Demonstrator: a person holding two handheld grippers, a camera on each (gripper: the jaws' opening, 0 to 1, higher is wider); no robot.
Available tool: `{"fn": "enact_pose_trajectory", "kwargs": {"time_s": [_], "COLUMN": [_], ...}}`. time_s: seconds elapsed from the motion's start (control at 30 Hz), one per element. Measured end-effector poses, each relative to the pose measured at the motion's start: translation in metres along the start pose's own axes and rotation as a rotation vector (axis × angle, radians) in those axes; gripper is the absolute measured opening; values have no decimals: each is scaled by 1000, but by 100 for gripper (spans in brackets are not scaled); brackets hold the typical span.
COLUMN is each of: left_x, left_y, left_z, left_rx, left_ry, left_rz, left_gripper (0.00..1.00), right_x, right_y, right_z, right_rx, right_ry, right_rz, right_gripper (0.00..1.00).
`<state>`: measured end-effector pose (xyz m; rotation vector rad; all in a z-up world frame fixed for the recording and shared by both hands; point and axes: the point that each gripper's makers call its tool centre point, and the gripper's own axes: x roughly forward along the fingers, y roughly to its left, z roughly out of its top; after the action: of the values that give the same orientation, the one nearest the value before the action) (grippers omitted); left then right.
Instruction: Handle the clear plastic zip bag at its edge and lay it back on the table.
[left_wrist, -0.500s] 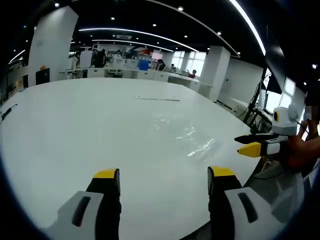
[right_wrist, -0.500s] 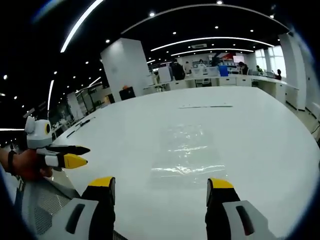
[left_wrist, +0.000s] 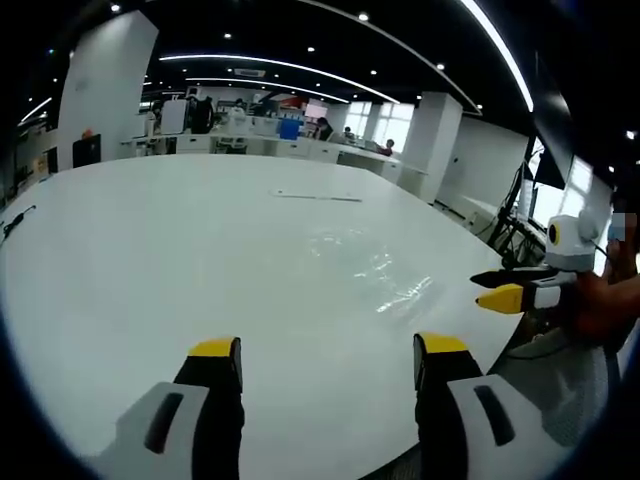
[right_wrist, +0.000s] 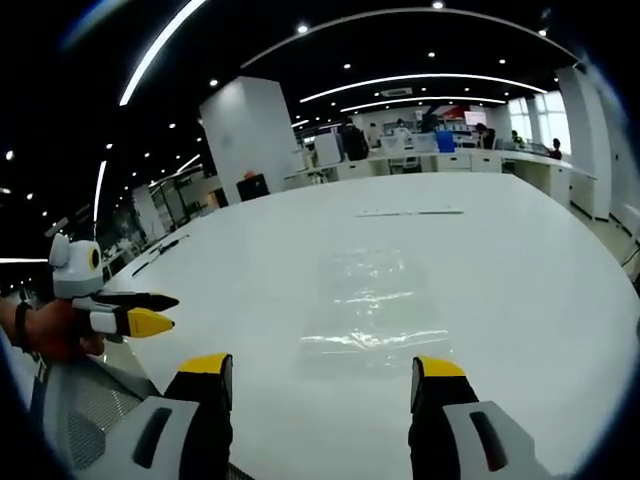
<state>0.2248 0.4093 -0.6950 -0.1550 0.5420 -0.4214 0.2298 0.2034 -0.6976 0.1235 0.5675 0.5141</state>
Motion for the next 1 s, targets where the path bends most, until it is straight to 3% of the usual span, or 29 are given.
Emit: {"fn": "enact_pose_trajectory", "kwargs": {"time_s": [1.0], "left_x": [2], "left_y": [-4], "left_z": [-4], "left_rx": [8], "left_ry": [25], "left_rz": [-12], "left_gripper": [67], "right_x": [0], "right_y": [-4], "right_z": [0], "right_rx": [19], "right_ry": [1], "right_rz": [-13], "right_gripper": [72]}}
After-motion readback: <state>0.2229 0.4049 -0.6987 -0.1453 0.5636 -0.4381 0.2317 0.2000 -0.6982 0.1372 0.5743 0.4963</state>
